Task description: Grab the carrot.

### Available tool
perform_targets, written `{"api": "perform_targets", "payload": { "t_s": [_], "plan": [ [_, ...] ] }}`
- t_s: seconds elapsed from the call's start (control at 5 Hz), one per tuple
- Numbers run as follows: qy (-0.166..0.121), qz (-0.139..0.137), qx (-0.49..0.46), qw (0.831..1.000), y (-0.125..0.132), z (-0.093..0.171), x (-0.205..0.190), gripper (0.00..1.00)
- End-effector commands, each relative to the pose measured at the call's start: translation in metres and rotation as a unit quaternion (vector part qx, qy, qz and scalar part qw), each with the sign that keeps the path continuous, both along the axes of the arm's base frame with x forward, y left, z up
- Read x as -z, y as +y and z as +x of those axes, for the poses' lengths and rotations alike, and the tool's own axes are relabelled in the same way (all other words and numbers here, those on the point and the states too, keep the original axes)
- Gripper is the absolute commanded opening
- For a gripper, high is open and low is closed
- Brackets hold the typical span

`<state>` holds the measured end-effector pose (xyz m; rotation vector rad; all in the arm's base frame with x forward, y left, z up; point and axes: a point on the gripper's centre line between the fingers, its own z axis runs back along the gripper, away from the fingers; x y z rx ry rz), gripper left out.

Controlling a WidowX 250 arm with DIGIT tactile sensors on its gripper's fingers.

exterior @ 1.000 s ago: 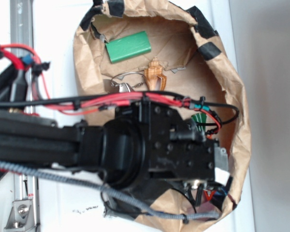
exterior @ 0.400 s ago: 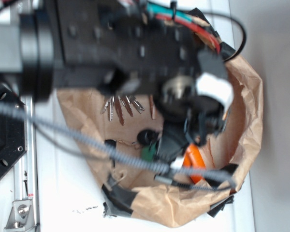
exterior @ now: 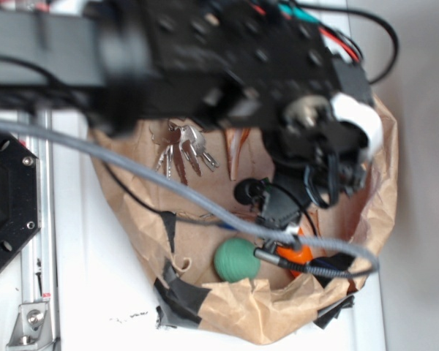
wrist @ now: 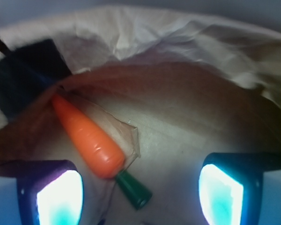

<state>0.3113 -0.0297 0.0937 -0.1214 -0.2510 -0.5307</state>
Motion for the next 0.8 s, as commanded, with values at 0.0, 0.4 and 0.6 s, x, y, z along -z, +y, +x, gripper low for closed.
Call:
{"api": "perform_targets", "payload": {
  "t_s": [0.0,0.4,0.6],
  "plan": [
    [0.003,0.021,0.103,0.994,-0.048,0.011,0.031,1.0],
    [0.049,0.051,0.114,0.991,-0.067,-0.023,0.068,1.0],
    [0.054,0.057,0.094,0.993,-0.067,-0.031,0.068,0.0]
  ]
}}
